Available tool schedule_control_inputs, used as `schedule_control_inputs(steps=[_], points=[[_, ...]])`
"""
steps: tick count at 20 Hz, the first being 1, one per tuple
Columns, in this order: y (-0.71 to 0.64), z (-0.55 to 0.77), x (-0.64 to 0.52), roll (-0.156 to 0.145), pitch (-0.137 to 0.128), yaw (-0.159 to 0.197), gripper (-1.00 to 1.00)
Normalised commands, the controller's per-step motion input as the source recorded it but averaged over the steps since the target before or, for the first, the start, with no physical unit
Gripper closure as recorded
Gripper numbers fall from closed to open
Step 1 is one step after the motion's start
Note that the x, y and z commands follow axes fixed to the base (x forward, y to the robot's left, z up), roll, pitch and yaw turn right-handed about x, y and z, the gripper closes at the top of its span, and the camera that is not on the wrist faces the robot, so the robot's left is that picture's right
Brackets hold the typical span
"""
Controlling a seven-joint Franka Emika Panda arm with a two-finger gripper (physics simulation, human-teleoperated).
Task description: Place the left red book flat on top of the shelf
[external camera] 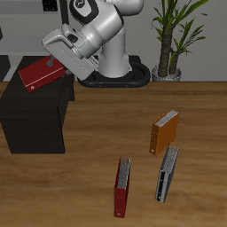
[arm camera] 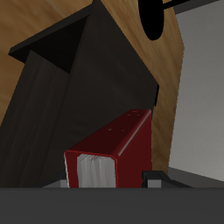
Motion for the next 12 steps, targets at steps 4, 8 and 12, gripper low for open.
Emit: schedule_control_inputs(steps=[4, 8, 12], points=[[0.28, -0.13, 0.06, 0.152, 0.085, -0.014, -1.0], [0.3, -0.03, -0.01, 0.087, 0.044, -0.008, -1.0], [0.25, 0.07, -0.05, 0.12, 0.017, -0.034, -1.0]])
